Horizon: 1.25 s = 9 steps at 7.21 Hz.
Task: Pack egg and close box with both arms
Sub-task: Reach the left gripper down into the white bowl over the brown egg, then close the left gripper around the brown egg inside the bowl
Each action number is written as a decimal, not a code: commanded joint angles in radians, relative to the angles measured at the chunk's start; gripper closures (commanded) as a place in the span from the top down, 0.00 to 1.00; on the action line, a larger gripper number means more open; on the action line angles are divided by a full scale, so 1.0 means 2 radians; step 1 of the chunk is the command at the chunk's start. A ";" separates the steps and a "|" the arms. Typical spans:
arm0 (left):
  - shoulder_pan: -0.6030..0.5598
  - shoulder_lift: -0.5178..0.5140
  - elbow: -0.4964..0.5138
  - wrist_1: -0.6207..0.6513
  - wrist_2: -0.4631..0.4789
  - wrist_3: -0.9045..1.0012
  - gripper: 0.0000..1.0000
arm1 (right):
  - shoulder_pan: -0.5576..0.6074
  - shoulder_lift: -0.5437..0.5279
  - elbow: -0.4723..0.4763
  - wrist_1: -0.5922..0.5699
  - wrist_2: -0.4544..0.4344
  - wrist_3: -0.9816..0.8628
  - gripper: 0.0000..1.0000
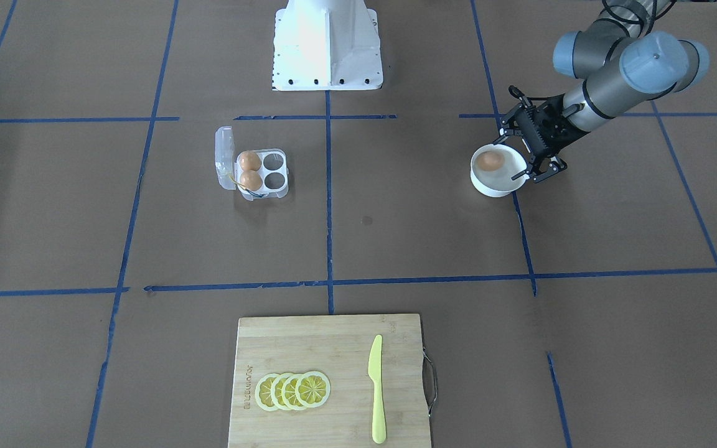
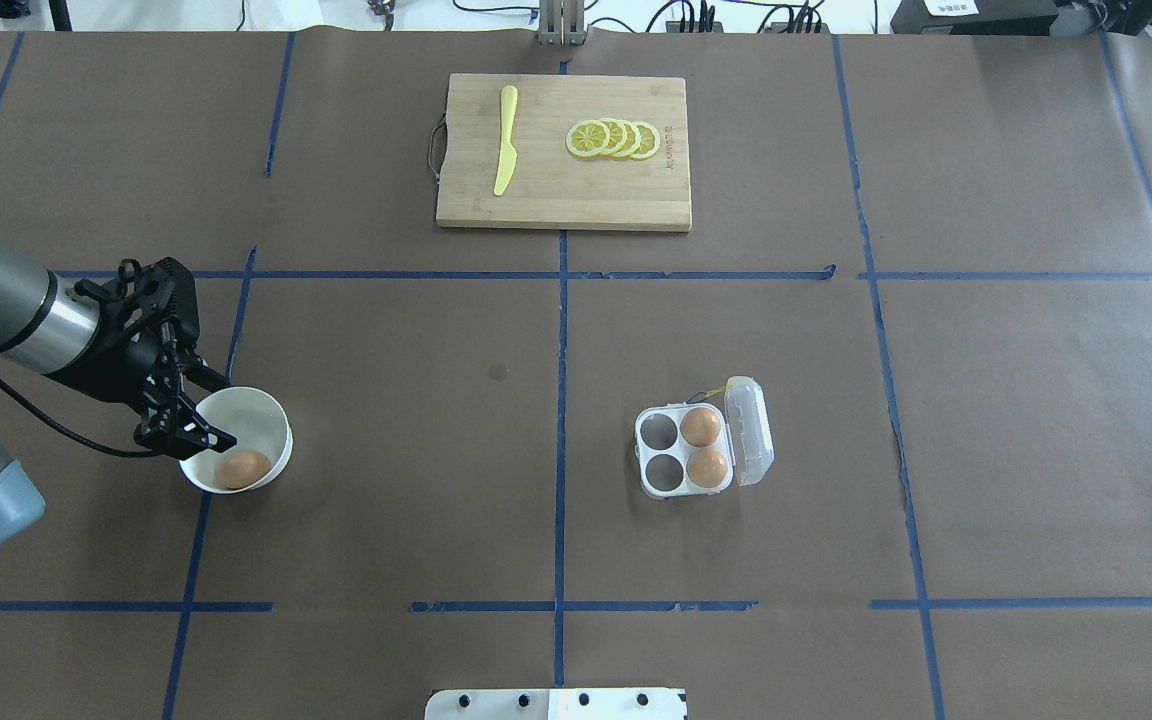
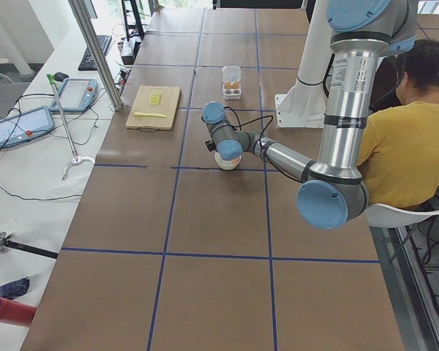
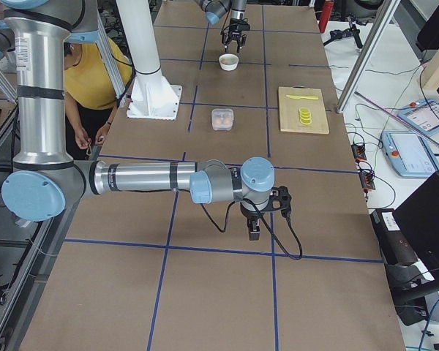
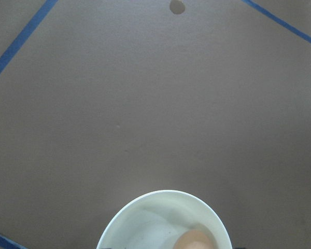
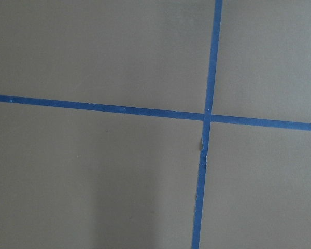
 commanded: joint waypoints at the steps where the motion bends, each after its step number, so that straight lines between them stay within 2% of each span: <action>1: 0.029 0.003 0.008 0.002 0.002 0.007 0.81 | 0.000 0.000 -0.002 0.000 0.000 0.000 1.00; 4: 0.027 0.003 0.005 0.020 0.003 0.018 0.74 | -0.002 0.000 -0.006 0.000 0.000 -0.001 1.00; 5: 0.027 0.002 0.002 0.025 0.022 0.032 0.74 | -0.002 0.000 -0.006 0.000 0.000 -0.001 1.00; 8: 0.025 -0.011 -0.029 0.138 0.057 0.086 0.74 | -0.005 0.000 -0.006 0.000 0.000 0.000 1.00; 9: 0.026 -0.012 -0.025 0.144 0.066 0.086 0.74 | -0.005 0.000 -0.006 0.001 0.000 0.000 1.00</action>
